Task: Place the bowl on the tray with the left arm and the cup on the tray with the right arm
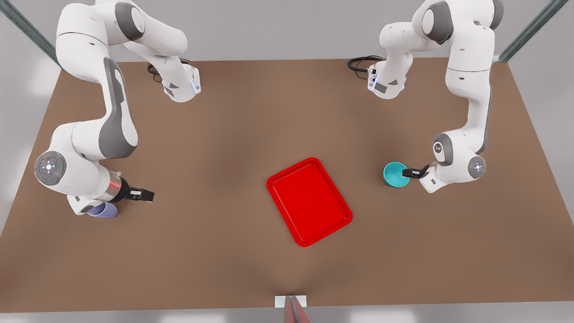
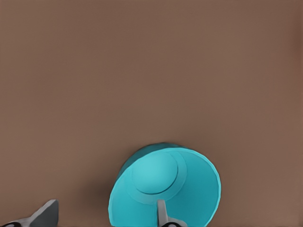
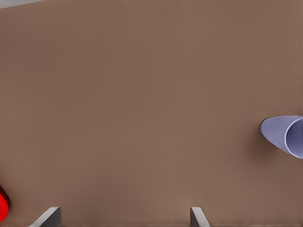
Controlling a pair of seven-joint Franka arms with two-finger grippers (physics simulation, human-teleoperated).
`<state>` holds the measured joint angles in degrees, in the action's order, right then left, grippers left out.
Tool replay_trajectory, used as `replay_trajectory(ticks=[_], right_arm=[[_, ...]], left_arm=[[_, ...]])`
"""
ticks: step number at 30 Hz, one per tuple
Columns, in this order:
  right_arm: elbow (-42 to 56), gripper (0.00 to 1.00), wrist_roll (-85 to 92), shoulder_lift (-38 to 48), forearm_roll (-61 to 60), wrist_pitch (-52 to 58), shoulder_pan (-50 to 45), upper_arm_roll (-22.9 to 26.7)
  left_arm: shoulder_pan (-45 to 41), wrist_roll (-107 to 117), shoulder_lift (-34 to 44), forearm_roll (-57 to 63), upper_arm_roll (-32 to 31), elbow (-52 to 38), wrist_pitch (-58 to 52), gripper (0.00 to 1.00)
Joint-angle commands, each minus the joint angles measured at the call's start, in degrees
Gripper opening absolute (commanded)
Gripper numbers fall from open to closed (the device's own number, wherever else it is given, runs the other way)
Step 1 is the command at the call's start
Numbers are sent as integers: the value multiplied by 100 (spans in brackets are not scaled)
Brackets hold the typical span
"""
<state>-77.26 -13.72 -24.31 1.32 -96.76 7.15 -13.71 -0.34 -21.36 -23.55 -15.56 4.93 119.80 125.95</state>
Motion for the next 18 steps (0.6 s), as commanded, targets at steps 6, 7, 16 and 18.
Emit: replay_trajectory(ticks=[6,7,16,18], right_arm=[[18,100,18,-65,-9,-18,-38,0],[35,100,18,-91,-9,-36,6,0],[115,100,9,-223,316,-518,-135,8],[115,100,-70,-206,316,-563,-135,0]], left_arm=[[7,-17,-220,-351,-9,-26,18,99],[-1,-18,-273,-351,-9,-18,132,96],[-19,0,-431,-404,-18,-26,158,44],[-19,9,-457,-404,-18,-26,211,35]])
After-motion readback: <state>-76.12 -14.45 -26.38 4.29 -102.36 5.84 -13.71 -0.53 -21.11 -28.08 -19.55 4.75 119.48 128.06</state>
